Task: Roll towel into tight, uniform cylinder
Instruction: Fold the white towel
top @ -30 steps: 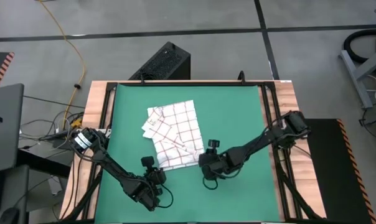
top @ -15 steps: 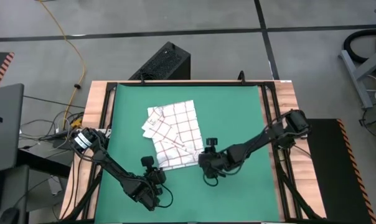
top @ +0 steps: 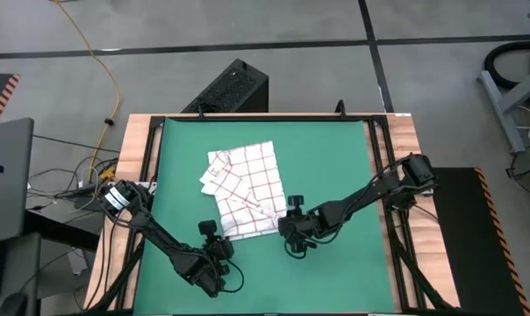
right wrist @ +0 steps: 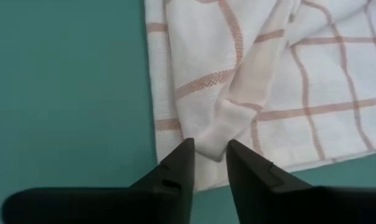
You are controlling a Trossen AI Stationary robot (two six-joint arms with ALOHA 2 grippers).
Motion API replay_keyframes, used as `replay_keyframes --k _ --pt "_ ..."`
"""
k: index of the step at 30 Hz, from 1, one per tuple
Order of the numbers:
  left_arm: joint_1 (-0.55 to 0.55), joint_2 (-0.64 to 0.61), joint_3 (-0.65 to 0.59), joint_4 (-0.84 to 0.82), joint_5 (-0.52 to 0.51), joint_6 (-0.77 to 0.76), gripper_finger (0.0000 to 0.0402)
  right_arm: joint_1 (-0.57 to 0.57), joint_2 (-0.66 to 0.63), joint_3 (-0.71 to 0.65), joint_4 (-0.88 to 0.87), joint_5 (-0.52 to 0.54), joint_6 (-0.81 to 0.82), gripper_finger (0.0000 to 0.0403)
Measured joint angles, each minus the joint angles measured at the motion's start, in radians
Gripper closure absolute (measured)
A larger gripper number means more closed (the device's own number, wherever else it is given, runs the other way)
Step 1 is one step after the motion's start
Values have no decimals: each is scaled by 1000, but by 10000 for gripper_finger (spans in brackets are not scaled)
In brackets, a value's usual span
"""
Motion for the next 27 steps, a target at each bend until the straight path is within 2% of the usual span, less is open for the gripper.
replay_keyframes --k 8,17,27 --pt "-2 0 0 0 1 -10 401 -23 0 0 -23 -8 31 393" --pt "-2 0 0 0 0 -10 401 28 -8 32 -144 50 129 400" --pt "-2 0 0 0 0 -10 401 92 -9 19 -176 58 291 402"
